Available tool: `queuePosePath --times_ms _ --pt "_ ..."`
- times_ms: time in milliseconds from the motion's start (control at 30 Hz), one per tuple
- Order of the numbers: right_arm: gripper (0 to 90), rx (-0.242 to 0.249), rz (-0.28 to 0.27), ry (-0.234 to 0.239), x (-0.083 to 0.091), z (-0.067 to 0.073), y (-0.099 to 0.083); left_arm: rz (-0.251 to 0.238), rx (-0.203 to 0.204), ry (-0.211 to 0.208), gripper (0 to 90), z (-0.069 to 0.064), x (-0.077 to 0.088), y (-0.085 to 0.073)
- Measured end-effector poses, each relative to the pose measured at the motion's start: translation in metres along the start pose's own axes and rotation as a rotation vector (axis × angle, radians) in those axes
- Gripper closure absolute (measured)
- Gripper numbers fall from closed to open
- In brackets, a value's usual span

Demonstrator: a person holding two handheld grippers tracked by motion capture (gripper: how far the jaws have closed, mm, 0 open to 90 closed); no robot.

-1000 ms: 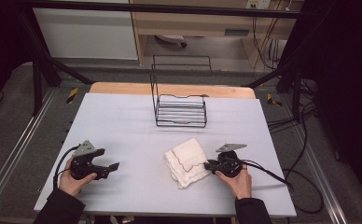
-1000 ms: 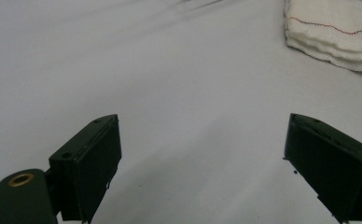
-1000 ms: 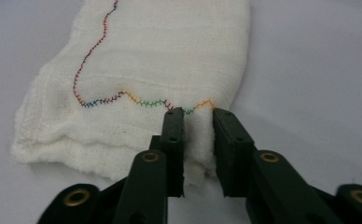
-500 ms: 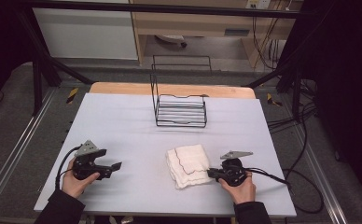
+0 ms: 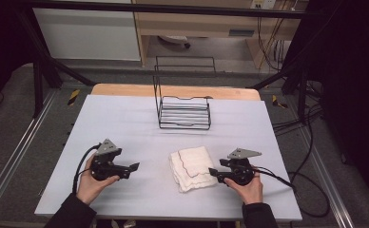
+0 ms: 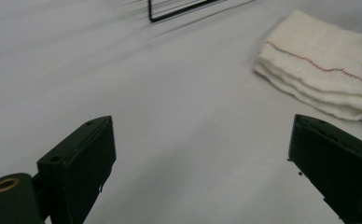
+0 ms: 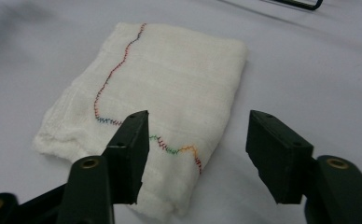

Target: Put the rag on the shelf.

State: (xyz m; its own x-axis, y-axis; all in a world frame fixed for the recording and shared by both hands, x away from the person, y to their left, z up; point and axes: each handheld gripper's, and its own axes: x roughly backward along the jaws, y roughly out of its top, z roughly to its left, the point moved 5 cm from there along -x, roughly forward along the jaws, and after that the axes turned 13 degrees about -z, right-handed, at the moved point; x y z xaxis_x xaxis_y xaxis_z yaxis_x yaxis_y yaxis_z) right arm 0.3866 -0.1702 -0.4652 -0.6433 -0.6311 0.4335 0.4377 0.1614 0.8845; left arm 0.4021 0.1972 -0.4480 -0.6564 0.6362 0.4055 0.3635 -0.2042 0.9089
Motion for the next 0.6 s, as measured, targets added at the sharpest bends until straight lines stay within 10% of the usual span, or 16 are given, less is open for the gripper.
queuePosePath --times_ms 600 --pt "9.5 -0.023 -0.006 0.018 -0.001 -0.006 -0.002 0.034 0.003 -0.014 22.8 -0.043 -0.080 0.028"
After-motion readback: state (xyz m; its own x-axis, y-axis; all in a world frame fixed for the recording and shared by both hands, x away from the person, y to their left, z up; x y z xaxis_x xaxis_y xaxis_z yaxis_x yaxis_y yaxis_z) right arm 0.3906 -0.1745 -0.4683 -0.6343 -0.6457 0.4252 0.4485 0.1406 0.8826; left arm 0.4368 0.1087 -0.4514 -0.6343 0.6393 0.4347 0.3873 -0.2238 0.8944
